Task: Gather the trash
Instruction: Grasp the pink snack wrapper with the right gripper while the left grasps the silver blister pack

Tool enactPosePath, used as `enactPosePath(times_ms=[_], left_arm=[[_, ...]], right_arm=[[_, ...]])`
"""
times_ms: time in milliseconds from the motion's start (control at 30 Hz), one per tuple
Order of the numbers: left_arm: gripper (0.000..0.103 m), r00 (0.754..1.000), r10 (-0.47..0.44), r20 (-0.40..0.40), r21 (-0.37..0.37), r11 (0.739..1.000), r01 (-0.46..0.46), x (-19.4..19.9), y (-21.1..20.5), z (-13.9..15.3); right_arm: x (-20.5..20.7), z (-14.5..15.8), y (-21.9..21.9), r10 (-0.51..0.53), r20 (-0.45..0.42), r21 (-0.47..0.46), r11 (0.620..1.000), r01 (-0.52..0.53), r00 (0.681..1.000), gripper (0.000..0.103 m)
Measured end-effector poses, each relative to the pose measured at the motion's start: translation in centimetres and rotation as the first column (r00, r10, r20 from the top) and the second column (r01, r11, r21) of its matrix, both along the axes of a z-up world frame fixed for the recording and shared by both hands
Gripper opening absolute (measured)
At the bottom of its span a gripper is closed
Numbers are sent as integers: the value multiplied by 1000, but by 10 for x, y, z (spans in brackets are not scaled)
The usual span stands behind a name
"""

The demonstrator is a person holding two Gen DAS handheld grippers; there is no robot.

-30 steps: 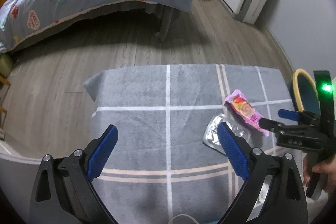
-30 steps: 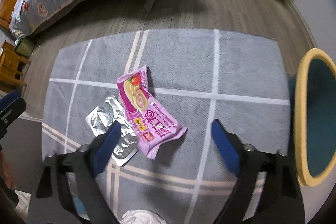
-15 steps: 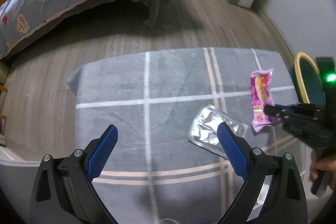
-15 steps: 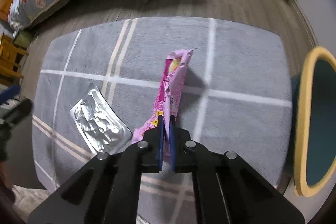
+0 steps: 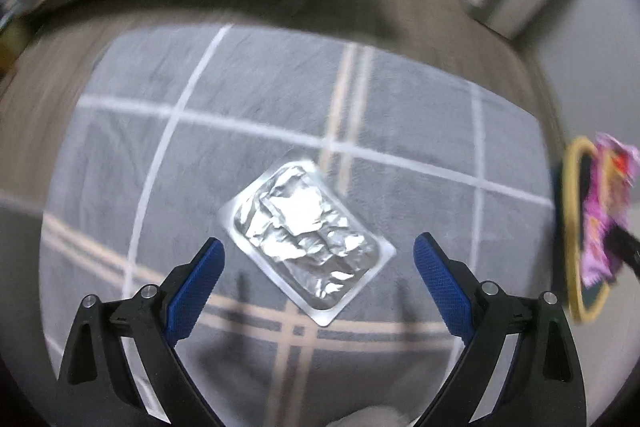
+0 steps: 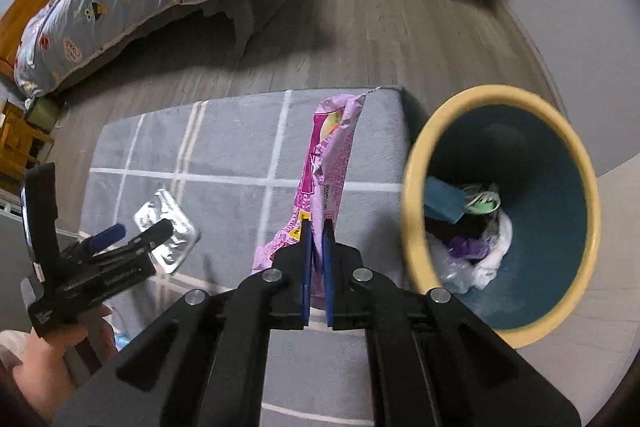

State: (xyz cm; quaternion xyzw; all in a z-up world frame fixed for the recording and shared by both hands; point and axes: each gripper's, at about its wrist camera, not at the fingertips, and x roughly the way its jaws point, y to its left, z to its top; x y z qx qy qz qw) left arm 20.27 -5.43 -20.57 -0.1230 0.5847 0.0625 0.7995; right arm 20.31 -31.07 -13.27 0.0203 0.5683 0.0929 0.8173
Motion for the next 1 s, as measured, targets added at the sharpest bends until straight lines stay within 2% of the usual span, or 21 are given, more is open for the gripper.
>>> enactPosePath(times_ms=[100,200,367,500,567,633,700,867,1000], left_arm=[[95,997,54,-52,9,999,-53,2,-5,-14],[96,995,26,-96,4,1000,-26,7,-16,-26],[98,996,-6,-85,87,996,13,16,-29,-32],[99,997,-49,-64,102,993,55,23,-33,-33],[95,996,-76,-47,108,991,81,23,-34,-32],[75,991,-129,-26,118,984,131,25,-45,-29],[73,982,-190,-23,116,975,191,27,-53,-27],[70,964,-264,1,54,963,264,29,-56,-25],[70,943,-331,38,48,943,329,31,-61,-15]], right_arm=[[4,-7,-11,-9,-15,5,1000,9,1000,5],[7,-14,-19,-18,-29,14,1000,18,999,5],[10,-15,-18,-2,-25,32,999,3,1000,5],[11,-11,-13,12,-12,54,998,-12,1000,5],[12,-9,-11,22,-5,52,998,-21,1000,5],[12,-8,-10,25,0,47,999,-25,1000,5],[13,-8,-11,23,2,46,999,-23,1000,5],[13,-5,-13,13,9,44,999,-13,1000,5],[14,0,-15,10,22,39,999,-11,1000,5]])
